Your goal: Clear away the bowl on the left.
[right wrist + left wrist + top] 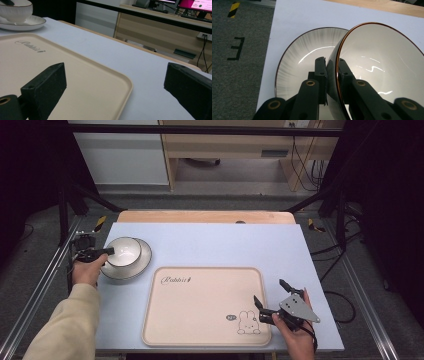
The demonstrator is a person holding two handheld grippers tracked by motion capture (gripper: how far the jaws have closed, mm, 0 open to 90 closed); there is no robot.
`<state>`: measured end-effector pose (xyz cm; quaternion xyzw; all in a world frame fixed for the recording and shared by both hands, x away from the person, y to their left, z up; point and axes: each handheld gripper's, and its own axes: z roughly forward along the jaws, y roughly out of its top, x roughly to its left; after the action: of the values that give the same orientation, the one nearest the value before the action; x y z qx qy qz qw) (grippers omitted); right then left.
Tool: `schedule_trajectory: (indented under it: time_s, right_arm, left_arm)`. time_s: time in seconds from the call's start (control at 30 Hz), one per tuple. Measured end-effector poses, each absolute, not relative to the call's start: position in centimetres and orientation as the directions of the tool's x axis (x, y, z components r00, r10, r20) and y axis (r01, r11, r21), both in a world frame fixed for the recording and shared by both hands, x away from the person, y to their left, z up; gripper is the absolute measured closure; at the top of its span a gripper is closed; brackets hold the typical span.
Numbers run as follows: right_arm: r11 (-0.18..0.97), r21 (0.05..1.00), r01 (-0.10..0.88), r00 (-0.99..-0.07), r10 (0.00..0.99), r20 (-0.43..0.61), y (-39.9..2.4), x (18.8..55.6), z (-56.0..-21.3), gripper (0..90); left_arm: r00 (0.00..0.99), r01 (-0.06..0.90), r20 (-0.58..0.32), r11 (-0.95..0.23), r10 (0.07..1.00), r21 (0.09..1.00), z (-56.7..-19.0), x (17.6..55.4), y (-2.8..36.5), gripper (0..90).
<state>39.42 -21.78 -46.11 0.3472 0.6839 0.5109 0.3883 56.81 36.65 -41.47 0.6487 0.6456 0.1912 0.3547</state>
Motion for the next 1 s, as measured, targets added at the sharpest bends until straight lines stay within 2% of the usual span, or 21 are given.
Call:
schedule_trajectory:
  time_s: [0.03,0.47,0.63,1.0]
  right_arm:
    - [0.237,0.968,0.077,-0.459,0.871,-0.177,-21.7,39.4,-46.1,4.2]
    - [0.249,0.966,0.071,-0.452,0.871,-0.191,-21.5,39.2,-46.2,3.8]
    - [0.237,0.969,0.063,-0.452,0.873,-0.184,-21.7,39.2,-46.2,3.8]
    - [0.23,0.972,0.049,-0.455,0.871,-0.183,-21.7,39.1,-46.1,3.8]
  left_arm:
    - [0.12,0.679,-0.154,0.032,0.981,0.733,-41.1,56.7,36.7,81.6]
    - [0.217,0.637,-0.128,-0.041,0.968,0.77,-39.2,54.8,34.8,81.5]
    - [0.241,0.632,-0.158,-0.032,0.958,0.774,-38.7,54.5,33.9,81.5]
    - [0.28,0.634,-0.162,-0.056,0.946,0.771,-38.2,53.9,32.4,81.3]
